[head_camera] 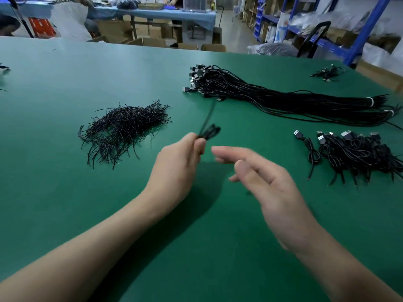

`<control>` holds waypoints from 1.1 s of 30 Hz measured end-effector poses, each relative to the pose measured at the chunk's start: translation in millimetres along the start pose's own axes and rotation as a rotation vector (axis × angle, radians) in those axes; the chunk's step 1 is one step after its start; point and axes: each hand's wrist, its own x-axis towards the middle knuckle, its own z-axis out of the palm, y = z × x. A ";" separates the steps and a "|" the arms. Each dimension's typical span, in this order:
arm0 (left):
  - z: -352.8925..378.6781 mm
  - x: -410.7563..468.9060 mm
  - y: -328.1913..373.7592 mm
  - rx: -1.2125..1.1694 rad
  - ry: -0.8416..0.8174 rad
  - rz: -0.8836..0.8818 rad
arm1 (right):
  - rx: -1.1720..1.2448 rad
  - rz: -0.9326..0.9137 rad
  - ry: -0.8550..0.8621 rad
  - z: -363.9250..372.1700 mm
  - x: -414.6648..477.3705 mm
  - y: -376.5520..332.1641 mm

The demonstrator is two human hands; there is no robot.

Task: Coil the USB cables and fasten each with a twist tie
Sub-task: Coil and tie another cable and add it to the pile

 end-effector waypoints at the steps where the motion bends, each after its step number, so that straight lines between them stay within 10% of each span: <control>1: -0.3 -2.0 0.2 0.141 -0.053 0.091 | -0.281 -0.143 0.099 -1.6 0.9 -1.5; 5: 0.7 -4.2 14.0 0.512 -0.269 0.490 | -1.056 -0.441 0.201 -7.0 1.5 -4.6; 9: -3.9 -4.1 18.8 0.594 -0.323 0.689 | -1.298 0.040 -0.102 -8.3 5.1 -12.1; 18: -4.9 -0.8 14.7 0.540 -0.373 0.818 | -0.691 0.328 -0.308 -31.5 2.3 6.0; 28: 0.6 -0.5 7.3 0.211 -0.625 0.416 | -0.976 0.218 -0.282 -36.4 2.4 10.4; 33: 3.6 -2.0 5.0 0.429 -0.494 0.617 | -0.810 0.291 -0.311 -34.4 3.0 16.2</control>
